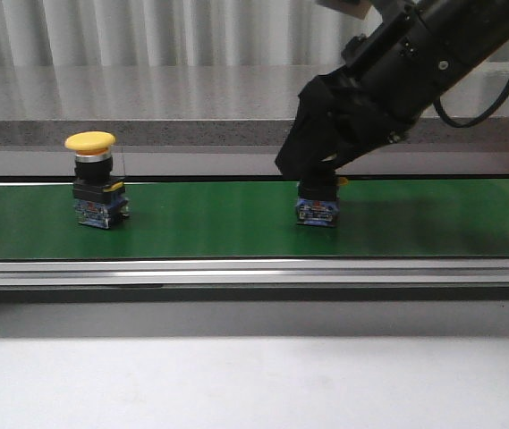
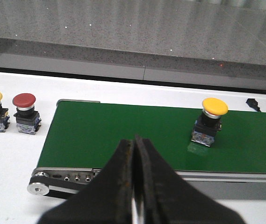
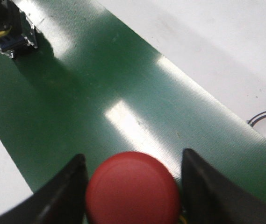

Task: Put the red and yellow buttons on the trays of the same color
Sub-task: 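Grasp the red button on the belt with the right gripper, then lower the red button into the red tray and open the right gripper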

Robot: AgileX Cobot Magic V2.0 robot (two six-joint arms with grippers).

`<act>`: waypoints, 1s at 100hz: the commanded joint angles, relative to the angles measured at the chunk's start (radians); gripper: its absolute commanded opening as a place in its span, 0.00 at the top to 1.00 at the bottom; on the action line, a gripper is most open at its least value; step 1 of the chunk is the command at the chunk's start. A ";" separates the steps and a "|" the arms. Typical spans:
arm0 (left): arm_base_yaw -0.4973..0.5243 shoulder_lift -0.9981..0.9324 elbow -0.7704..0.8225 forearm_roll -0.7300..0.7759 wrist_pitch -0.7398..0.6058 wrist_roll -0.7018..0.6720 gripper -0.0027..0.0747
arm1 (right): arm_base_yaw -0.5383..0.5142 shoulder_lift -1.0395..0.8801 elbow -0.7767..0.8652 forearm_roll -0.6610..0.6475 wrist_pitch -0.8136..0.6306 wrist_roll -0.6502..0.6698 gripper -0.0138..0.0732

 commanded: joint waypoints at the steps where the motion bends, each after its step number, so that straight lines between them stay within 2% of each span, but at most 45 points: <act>1: -0.008 0.013 -0.023 0.000 -0.070 -0.003 0.99 | -0.001 -0.044 -0.034 0.038 -0.015 -0.015 0.53; 7: -0.008 0.013 -0.023 0.000 -0.070 -0.003 0.99 | -0.005 -0.049 -0.035 0.038 -0.014 -0.015 0.61; 30: -0.008 0.013 -0.023 0.000 -0.070 -0.003 0.99 | -0.074 -0.122 -0.080 0.034 0.024 -0.006 0.61; 42: -0.008 0.013 -0.023 0.000 -0.070 -0.003 0.99 | -0.187 -0.145 -0.158 0.033 0.092 0.011 0.61; 53: -0.008 0.013 -0.023 0.000 -0.070 -0.003 0.99 | -0.304 -0.142 -0.231 0.033 0.097 0.049 0.61; 78: -0.008 0.013 -0.023 0.000 -0.070 -0.003 0.99 | -0.578 -0.113 -0.303 0.033 0.015 0.071 0.61; 100: -0.008 0.013 -0.023 0.000 -0.070 -0.003 0.99 | -0.719 -0.037 -0.305 0.038 -0.075 0.091 0.61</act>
